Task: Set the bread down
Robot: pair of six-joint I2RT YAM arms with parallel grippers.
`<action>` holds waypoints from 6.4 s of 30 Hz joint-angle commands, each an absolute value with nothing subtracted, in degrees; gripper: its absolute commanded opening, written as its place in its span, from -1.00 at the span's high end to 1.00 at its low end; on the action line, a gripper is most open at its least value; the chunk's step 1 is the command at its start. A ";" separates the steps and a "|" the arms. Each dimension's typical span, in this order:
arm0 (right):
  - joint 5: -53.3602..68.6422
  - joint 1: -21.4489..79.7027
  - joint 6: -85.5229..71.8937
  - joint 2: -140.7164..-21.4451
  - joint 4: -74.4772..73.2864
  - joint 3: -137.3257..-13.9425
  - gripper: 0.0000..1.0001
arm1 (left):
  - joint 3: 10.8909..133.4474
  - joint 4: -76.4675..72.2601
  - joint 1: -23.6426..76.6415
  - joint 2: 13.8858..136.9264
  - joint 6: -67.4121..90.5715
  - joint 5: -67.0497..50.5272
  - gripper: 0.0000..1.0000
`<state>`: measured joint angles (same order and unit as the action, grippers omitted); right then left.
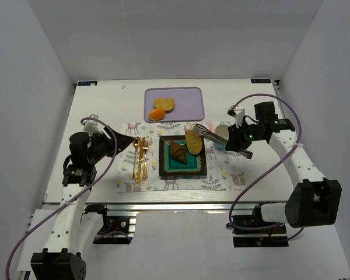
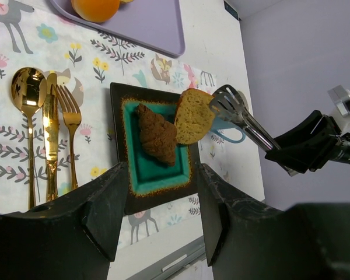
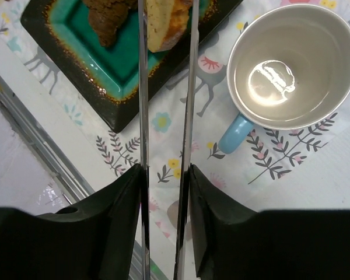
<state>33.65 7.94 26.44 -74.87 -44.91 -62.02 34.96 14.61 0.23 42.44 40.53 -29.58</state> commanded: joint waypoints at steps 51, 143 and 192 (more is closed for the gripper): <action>36.04 15.03 -19.86 -122.61 -16.79 -101.60 0.09 | 35.68 17.40 0.09 42.98 41.31 -26.98 -0.20; 41.48 5.98 25.31 -76.11 -50.80 -67.15 0.07 | 31.64 16.52 0.09 37.17 40.78 -29.44 -0.21; 10.27 -15.90 17.65 -99.67 -18.45 -59.50 -0.47 | 31.03 11.69 0.09 39.99 40.87 -30.06 -0.21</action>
<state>8.78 -14.72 13.76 -100.77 -15.75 -59.16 30.68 13.19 0.23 39.92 41.39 -29.39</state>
